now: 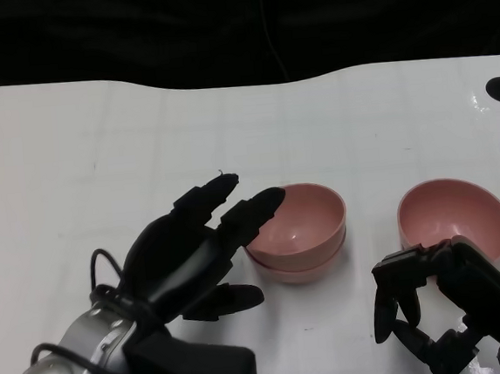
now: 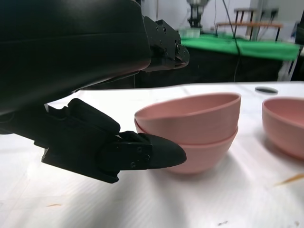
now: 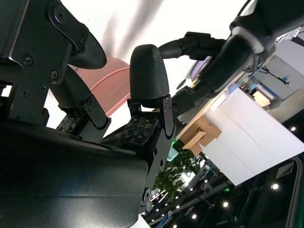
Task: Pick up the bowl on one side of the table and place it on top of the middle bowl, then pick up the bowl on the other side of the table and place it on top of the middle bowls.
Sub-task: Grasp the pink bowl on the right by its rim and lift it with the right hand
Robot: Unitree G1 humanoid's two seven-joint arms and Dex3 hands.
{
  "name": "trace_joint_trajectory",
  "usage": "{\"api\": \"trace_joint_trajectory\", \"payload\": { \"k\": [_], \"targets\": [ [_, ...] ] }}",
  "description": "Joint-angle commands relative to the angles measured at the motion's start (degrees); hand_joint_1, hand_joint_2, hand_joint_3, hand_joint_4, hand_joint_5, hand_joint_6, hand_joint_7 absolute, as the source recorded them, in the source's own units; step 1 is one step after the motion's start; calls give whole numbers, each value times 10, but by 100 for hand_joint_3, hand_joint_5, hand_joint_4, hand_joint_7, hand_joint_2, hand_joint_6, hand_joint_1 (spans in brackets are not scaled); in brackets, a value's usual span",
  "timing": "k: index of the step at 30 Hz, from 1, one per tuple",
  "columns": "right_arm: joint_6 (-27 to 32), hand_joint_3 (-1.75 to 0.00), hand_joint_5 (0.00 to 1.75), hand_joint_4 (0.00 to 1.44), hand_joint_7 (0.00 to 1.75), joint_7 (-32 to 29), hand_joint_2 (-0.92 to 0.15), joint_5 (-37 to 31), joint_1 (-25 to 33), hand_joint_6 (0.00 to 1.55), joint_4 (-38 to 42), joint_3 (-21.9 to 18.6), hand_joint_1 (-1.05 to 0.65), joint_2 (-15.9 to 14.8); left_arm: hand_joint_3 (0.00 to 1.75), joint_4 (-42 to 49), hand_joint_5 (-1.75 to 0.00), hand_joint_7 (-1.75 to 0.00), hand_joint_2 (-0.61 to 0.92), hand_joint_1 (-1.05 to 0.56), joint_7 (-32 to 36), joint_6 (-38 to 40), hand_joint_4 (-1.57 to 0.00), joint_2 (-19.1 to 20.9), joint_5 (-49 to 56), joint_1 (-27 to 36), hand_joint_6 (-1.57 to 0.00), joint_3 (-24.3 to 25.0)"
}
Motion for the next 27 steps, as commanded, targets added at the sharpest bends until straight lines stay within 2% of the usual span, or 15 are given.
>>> {"api": "trace_joint_trajectory", "payload": {
  "k": [1, 2, 3, 5, 7, 8, 10, 11, 12, 14, 17, 21, 24, 25, 27],
  "targets": [
    [8, -175, 167, 108, 119, -3, 14, 0, 6, 108, -15, -4, 18, -5, 37, -15, -15, -7, 92, -53, 43, -28, -18, 16, -17, 32, -23, 27],
    [9, -175, 167, 108, 119, -4, 14, -1, 7, 108, -17, -4, 18, -5, 35, -17, -21, -10, 92, -48, 56, -41, -27, 17, -25, 43, -29, 34],
    [11, -175, 167, 108, 119, -4, 14, -1, 7, 108, -18, -4, 18, -5, 33, -22, -31, -10, 92, -46, 65, -56, -28, 19, -41, 58, -32, 45],
    [12, -175, 167, 108, 119, -3, 14, -1, 7, 108, -21, -3, 18, -6, 30, -27, -63, -13, 92, -38, 79, -83, -33, 18, -65, 81, -46, 62],
    [10, -175, 166, 108, 119, -3, 14, -1, 7, 108, -21, -3, 18, -6, 28, -31, -74, -14, 92, -35, 85, -107, -35, 17, -86, 99, -52, 76],
    [11, -175, 166, 108, 120, -4, 13, -2, 7, 109, -22, -4, 18, -6, 26, -39, -93, -23, 92, -30, 80, -116, -45, 14, -109, 115, -65, 87],
    [12, -175, 164, 108, 119, -7, 12, -6, 8, 109, -24, -5, 17, -6, 31, -63, -116, -63, 89, -25, 65, -123, -57, 10, -150, 150, -68, 105],
    [14, -175, 164, 109, 119, -7, 12, -7, 9, 109, -26, -5, 16, -6, 44, -75, -122, -82, 83, -23, 53, -122, -61, 8, -171, 165, -66, 112],
    [12, -175, 163, 109, 119, -8, 12, -6, 9, 109, -24, -5, 16, -6, 68, -90, -135, -98, 70, -21, 42, -119, -63, 7, -188, 180, -68, 119],
    [9, -175, 163, 109, 119, -8, 11, -4, 8, 109, -21, -5, 15, -5, 97, -118, -150, -109, 56, -19, 23, -109, -68, 5, -210, 204, -73, 131],
    [21, -175, 164, 109, 119, -2, 11, 1, 9, 108, -30, -5, 15, -7, 109, -152, -163, -112, 50, -15, 0, -114, -74, 5, -245, 240, -80, 149],
    [34, -175, 165, 107, 118, 4, 10, 6, 9, 106, -38, -6, 17, -11, 125, -171, -163, -116, 44, -11, -21, -130, -83, -5, -288, 278, -90, 166],
    [32, -175, 165, 106, 118, -3, 10, 8, 5, 106, -36, -12, 18, -10, 127, -163, -163, -118, 43, -10, -28, -136, -84, -14, -297, 287, -89, 173],
    [29, -175, 158, 104, 115, -8, 9, 8, 2, 101, -32, -16, 17, -8, 136, -155, -168, -134, 38, -12, -28, -141, -88, -19, -301, 292, -87, 175],
    [29, -170, 150, 98, 111, -22, 8, 1, -5, 96, -29, -26, 15, -8, 140, -137, -170, -145, 35, -13, -32, -144, -91, -27, -314, 297, -84, 181]
  ]
}}
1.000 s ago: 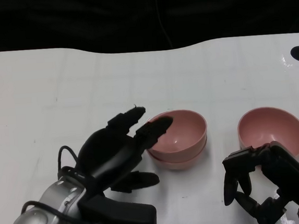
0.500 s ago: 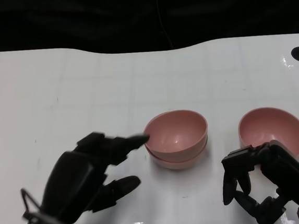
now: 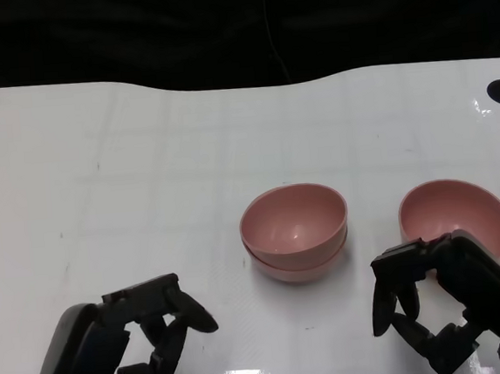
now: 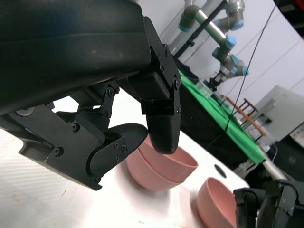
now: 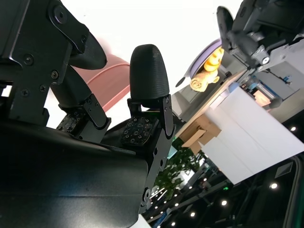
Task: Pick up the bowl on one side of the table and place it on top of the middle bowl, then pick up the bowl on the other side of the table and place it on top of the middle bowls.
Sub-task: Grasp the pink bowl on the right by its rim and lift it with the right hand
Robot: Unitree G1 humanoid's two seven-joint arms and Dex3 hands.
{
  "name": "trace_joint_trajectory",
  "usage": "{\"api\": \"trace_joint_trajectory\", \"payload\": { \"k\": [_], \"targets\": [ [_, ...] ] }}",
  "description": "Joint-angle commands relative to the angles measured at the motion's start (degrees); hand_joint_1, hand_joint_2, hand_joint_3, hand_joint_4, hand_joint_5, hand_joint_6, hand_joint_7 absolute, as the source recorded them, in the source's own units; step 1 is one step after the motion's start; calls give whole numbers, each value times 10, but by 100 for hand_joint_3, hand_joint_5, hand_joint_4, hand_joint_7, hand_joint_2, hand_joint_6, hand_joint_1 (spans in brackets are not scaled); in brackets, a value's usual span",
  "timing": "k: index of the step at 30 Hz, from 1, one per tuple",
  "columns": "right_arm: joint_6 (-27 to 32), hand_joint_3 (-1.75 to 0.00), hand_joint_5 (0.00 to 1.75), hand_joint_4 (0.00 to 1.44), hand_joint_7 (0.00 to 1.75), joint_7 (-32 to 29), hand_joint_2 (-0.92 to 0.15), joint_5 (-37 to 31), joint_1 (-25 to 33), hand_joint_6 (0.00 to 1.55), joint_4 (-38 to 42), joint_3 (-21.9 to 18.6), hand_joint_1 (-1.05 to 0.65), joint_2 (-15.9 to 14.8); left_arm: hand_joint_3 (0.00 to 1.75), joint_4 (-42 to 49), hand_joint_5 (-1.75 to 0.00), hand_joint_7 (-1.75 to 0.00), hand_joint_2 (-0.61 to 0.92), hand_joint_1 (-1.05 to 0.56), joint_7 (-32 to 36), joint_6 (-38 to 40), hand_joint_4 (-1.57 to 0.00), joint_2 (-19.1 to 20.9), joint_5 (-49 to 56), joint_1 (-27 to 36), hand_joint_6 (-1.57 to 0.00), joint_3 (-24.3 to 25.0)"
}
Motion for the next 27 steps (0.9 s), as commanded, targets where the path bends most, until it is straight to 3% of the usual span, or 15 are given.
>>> {"api": "trace_joint_trajectory", "payload": {
  "k": [1, 3, 6, 7, 9, 12, 13, 15, 21, 24, 27],
  "targets": [
    [0, -166, 146, 95, 109, -22, 7, -1, -11, 93, 4, -22, 13, -6, 140, 23, -170, -147, 35, -13, -11, -7, -92, -8, -18, 10, -84, 13],
    [19, -160, 139, 89, 104, -37, 5, -24, -11, 88, -10, -35, 9, -10, 139, 31, -170, -150, 35, -13, -18, 0, -93, -17, -31, 7, -83, 18],
    [80, -130, 120, 71, 87, -48, -11, -59, -2, 69, -48, -51, -6, -17, 138, 42, -171, -151, 36, -14, -22, 2, -92, -25, -34, 2, -83, 23],
    [106, -111, 114, 61, 82, -50, -21, -71, 2, 59, -65, -56, -12, -20, 136, 47, -172, -152, 37, -15, -23, 0, -91, -28, -32, 0, -83, 24],
    [161, -92, 110, 53, 77, -52, -30, -97, 9, 52, -99, -66, -16, -26, 135, 55, -174, -153, 38, -15, -24, -4, -91, -31, -26, -5, -82, 26],
    [259, -22, 100, 33, 62, -54, -64, -158, 19, 37, -166, -76, -38, -35, 134, 65, -170, -151, 38, -15, -23, -12, -91, -32, -16, -10, -82, 28],
    [286, -13, 97, 31, 59, -56, -67, -178, 23, 36, -186, -77, -41, -35, 134, 66, -169, -150, 38, -15, -23, -14, -91, -32, -14, -11, -82, 29],
    [326, -5, 93, 28, 55, -58, -70, -205, 27, 33, -215, -74, -44, -37, 134, 68, -169, -149, 38, -15, -24, -15, -92, -32, -13, -12, -83, 31],
    [463, -1, 86, 20, 46, 18, -72, -305, 37, 23, -307, -50, -56, -67, 132, 71, -169, -148, 38, -15, -26, -14, -92, -32, -10, -15, -84, 38],
    [531, 0, 64, 24, 21, 100, -72, -350, 40, 37, -355, -35, -59, -87, 133, 67, -171, -147, 38, -16, -27, -10, -92, -32, -8, -15, -83, 40],
    [560, 0, 51, 31, 9, 132, -72, -366, 37, 44, -368, -24, -59, -94, 134, 67, -172, -147, 37, -17, -29, -11, -91, -33, -8, -16, -83, 41]
  ]
}}
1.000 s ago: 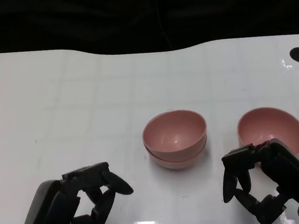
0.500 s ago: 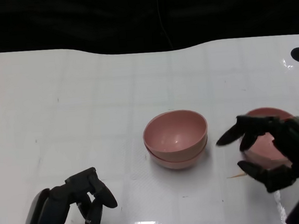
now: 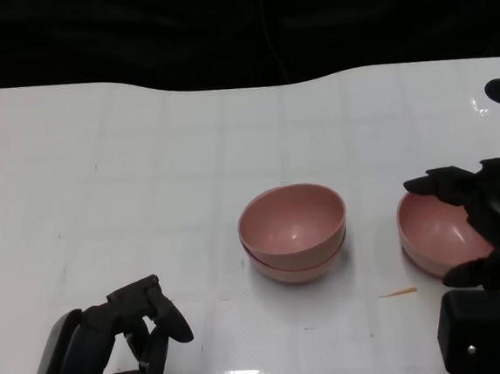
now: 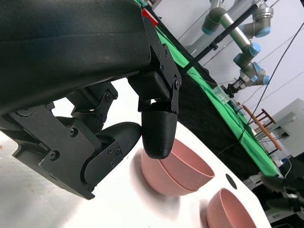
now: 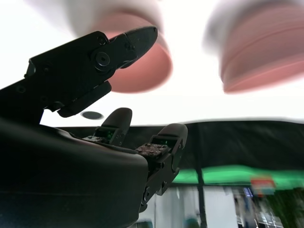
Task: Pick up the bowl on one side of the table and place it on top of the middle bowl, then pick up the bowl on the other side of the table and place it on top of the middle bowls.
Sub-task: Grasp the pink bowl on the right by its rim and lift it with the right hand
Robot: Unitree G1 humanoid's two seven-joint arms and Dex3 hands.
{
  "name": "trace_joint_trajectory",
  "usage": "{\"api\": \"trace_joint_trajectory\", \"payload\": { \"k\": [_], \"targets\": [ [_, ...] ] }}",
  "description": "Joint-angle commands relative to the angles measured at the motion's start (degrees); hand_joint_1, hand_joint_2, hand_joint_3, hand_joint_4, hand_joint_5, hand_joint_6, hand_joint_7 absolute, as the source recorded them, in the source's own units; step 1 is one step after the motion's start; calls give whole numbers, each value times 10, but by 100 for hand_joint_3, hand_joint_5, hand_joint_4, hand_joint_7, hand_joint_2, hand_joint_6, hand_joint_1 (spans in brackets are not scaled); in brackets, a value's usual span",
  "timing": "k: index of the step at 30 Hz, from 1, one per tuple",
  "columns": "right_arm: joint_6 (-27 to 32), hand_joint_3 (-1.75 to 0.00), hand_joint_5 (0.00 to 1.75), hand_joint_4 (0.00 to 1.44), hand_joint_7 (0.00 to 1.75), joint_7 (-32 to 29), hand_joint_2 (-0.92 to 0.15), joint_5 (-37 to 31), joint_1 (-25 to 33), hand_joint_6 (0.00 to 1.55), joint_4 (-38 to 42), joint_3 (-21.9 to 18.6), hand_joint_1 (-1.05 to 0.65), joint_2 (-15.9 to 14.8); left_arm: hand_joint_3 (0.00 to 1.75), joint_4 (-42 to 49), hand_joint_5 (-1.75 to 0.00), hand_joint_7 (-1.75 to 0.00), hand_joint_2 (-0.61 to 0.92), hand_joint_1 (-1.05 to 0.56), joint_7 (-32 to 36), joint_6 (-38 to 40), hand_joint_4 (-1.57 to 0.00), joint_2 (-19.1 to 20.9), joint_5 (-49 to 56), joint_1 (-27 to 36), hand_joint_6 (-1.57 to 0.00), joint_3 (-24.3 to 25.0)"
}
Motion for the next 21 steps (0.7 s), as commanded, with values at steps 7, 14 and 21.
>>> {"api": "trace_joint_trajectory", "payload": {
  "k": [7, 14, 21],
  "targets": [
    [43, 0, 38, 41, 3, 40, -74, -11, -16, 47, 14, 32, -60, -24, 137, -2, -171, -147, 36, -19, -6, 0, -90, -3, 5, -3, -83, 6],
    [50, -1, 19, 51, 1, 33, -77, -37, -63, 49, 103, 80, -50, -29, 137, -13, -169, -146, 37, -21, -2, 4, -92, -9, 25, -3, -83, 5],
    [46, -1, 13, 59, 1, -6, -82, -39, -117, 50, 225, 129, -31, -18, 138, -17, -168, -145, 37, -18, -9, -1, -91, -9, 18, 0, -83, 6]
  ]
}}
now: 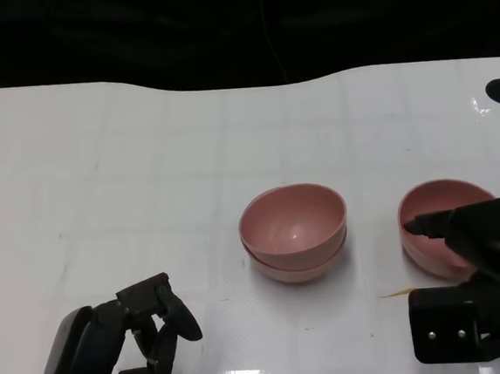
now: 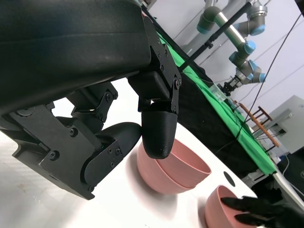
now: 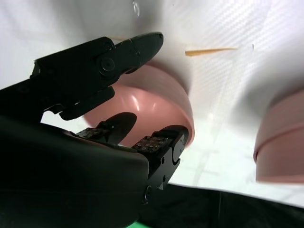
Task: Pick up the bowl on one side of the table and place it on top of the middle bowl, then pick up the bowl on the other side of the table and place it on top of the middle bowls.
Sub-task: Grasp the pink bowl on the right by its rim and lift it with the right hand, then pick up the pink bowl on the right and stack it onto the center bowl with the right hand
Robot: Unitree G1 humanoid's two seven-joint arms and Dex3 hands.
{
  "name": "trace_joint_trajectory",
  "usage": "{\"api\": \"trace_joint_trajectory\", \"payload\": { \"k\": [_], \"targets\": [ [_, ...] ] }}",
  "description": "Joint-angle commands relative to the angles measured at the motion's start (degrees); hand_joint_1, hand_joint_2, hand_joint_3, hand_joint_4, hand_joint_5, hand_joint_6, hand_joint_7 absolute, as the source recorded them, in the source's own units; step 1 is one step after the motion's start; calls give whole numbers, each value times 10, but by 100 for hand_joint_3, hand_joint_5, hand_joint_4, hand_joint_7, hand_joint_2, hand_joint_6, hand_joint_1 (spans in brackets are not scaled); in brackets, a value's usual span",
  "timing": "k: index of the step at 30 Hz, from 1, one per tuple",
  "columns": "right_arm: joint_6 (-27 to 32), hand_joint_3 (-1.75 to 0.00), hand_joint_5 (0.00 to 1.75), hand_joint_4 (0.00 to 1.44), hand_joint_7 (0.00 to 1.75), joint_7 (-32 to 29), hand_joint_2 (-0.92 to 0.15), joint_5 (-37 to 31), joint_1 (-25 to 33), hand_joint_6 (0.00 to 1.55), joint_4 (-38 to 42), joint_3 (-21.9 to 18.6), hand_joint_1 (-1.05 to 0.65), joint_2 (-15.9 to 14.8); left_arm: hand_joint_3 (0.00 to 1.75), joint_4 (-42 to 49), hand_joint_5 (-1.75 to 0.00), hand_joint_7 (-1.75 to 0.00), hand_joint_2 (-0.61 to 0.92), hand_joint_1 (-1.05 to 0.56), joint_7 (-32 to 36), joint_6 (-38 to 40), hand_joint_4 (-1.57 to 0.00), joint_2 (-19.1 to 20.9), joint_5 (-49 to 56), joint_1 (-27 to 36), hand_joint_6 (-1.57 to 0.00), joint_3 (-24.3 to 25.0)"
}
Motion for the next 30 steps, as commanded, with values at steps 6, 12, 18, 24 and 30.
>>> {"api": "trace_joint_trajectory", "payload": {
  "k": [6, 12, 18, 24, 30],
  "targets": [
    [12, -9, 33, 99, 7, -34, -92, -29, -67, 70, 125, 67, -29, -3, 138, -11, -169, -145, 36, -17, -6, -6, -90, 5, 2, 6, -83, 7],
    [9, -10, 144, 87, 2, -114, -92, -31, -77, 83, 173, 84, -22, -10, 138, -12, -169, -145, 37, -15, -11, -6, -89, 4, -2, 8, -83, 6],
    [-106, -3, 171, 90, 13, -293, -91, 8, -67, 125, 181, 65, -19, -32, 137, -10, -168, -145, 37, -14, -11, -7, -89, 2, 1, 5, -83, 4],
    [-169, -1, 175, 93, 123, -396, -79, 31, -54, 94, 147, 38, -6, -38, 136, -7, -167, -145, 37, -12, -14, -10, -89, 2, 0, 4, -83, 4],
    [-204, -1, 175, 97, 158, -431, -77, 38, -58, 84, 104, 24, 2, -34, 136, -2, -168, -145, 38, -11, -14, -16, -88, 5, 1, 3, -82, 6]
  ]
}}
